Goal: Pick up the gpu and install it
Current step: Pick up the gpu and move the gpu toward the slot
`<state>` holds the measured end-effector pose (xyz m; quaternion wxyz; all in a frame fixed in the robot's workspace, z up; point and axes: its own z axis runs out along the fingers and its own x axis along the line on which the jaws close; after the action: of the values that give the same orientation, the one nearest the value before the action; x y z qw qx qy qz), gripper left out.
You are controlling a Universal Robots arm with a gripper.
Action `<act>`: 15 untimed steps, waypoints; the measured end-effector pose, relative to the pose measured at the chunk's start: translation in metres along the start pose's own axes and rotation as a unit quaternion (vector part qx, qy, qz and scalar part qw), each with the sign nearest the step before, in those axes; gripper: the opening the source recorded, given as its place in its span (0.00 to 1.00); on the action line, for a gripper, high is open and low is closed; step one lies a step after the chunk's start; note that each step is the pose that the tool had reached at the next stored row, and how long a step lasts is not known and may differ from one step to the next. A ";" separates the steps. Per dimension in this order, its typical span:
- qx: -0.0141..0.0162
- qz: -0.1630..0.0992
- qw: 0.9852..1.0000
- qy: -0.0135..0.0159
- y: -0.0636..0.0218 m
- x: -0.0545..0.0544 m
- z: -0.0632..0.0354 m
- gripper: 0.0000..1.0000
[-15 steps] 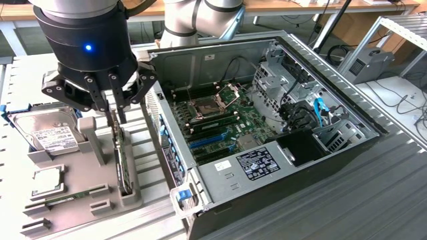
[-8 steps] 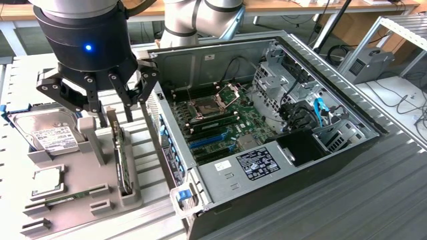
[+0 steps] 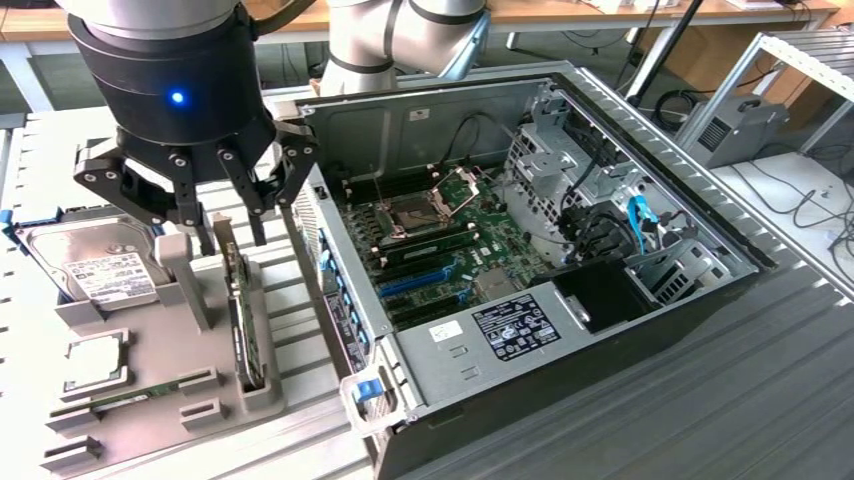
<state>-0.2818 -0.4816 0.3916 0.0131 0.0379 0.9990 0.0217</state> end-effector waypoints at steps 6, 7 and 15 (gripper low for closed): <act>0.000 0.000 1.000 0.000 -0.0001 0.000 0.0023 0.42; 0.000 0.000 1.000 0.000 -0.0001 0.000 0.0028 0.42; 0.000 0.000 1.000 0.000 -0.0002 0.000 0.0055 0.42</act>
<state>-0.2818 -0.4816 0.3861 0.0131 0.0379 0.9990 0.0217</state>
